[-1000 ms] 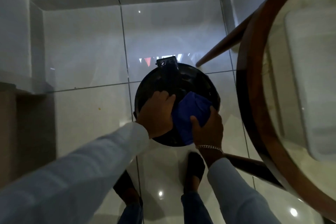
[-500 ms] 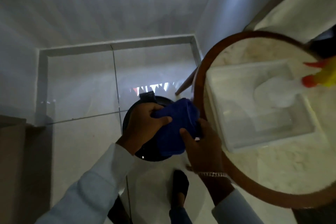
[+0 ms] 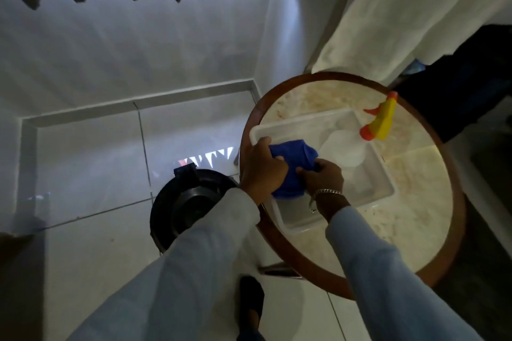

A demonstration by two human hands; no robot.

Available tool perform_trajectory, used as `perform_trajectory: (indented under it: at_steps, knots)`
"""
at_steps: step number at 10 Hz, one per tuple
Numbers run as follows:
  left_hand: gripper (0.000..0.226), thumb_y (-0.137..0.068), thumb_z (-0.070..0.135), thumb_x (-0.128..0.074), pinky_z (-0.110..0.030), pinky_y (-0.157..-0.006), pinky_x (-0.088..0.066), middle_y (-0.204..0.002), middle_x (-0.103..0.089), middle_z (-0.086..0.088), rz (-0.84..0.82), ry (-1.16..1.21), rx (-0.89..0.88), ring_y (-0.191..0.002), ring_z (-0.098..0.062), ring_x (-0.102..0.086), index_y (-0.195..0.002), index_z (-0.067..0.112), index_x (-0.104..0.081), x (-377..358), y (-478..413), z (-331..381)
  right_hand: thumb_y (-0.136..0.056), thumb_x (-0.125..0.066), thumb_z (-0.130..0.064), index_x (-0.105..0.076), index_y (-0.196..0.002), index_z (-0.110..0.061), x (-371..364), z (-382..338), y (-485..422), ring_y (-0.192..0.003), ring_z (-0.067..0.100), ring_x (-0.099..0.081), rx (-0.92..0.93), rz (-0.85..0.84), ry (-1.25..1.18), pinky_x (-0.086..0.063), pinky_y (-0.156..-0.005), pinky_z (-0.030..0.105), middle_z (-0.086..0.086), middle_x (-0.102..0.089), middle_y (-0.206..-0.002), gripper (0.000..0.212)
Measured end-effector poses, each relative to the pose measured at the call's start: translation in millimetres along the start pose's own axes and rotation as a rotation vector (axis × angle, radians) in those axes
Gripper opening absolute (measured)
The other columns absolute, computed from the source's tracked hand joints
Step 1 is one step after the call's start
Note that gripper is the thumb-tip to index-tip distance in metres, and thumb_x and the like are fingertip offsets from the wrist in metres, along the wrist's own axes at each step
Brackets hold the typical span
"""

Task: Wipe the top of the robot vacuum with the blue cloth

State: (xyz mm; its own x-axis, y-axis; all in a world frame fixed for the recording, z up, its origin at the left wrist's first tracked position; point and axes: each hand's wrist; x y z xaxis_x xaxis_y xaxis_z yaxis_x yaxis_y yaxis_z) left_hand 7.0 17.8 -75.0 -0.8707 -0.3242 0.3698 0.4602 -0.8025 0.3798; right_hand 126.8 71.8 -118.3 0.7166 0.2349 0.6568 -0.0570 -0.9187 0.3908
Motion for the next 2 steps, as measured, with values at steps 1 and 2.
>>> perform_trajectory:
  at_steps: [1, 2]
  knots:
    - [0.047, -0.087, 0.014, -0.052, -0.026, -0.092, -0.045, -0.133, -0.055, -0.01, 0.062, 0.021, -0.021, -0.12, -0.026, -0.052, -0.133, 0.014, -0.044, 11.2, 3.0, -4.5, -0.079, -0.074, -0.022, -0.061, -0.118, -0.007, 1.4, 4.9, -4.3, -0.102, 0.031, -0.061, 0.059, -0.044, 0.099, -0.049, -0.092, 0.037, 0.016, -0.067, -0.113, 0.045]
    - [0.039, -0.088, 0.019, -0.056, -0.008, -0.079, -0.043, -0.126, -0.061, -0.006, 0.126, -0.003, -0.082, -0.115, -0.023, -0.058, -0.126, 0.015, -0.052, 39.1, 21.6, -1.8, -0.085, -0.066, -0.03, -0.049, -0.13, -0.009, 13.2, -3.2, 18.8, -0.116, 0.031, -0.056, 0.122, -0.036, 0.187, -0.045, -0.096, 0.037, 0.016, -0.059, -0.128, 0.053]
Point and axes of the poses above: each hand's wrist, its own y-axis away from the middle knuckle, its own x-axis out of the back of the hand, z = x × y
